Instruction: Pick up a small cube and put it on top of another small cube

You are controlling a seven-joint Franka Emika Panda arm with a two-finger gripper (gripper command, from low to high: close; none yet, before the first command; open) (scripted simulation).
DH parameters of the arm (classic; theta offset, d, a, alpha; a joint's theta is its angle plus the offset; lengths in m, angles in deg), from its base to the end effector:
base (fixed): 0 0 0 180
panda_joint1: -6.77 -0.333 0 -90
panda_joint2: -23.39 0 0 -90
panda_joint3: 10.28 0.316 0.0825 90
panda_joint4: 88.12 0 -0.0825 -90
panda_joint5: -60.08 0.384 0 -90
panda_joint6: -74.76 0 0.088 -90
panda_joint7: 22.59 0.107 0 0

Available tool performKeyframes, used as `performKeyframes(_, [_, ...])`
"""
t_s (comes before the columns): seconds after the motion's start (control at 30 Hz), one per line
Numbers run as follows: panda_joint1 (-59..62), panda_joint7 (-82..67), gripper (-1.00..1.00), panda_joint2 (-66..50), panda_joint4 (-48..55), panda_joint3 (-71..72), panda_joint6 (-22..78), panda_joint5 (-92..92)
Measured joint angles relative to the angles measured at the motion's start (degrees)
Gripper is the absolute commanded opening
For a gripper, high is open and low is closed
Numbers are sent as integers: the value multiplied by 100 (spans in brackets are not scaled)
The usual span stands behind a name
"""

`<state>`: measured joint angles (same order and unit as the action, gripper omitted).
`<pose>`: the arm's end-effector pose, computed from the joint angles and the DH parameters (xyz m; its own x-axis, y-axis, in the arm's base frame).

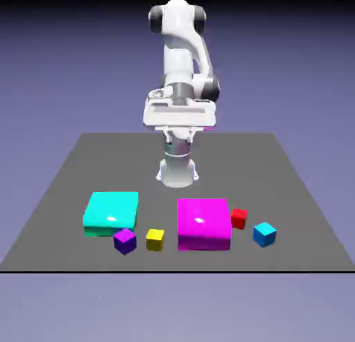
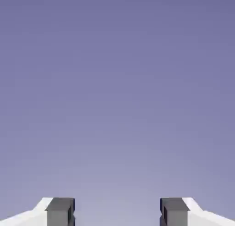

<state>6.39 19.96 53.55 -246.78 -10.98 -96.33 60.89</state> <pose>0.4016 -0.0033 0.4539 0.5337 -0.6916 0.4868 -0.5072 -0.7223 -0.4702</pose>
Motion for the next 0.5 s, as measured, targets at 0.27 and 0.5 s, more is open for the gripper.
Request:
performKeyframes(0.27, [207, 61, 0, -1661, 1551, -463, 1937, 538])
performKeyframes(0.5, [428, 113, 0, -3115, 2909, -869, 3632, 1008])
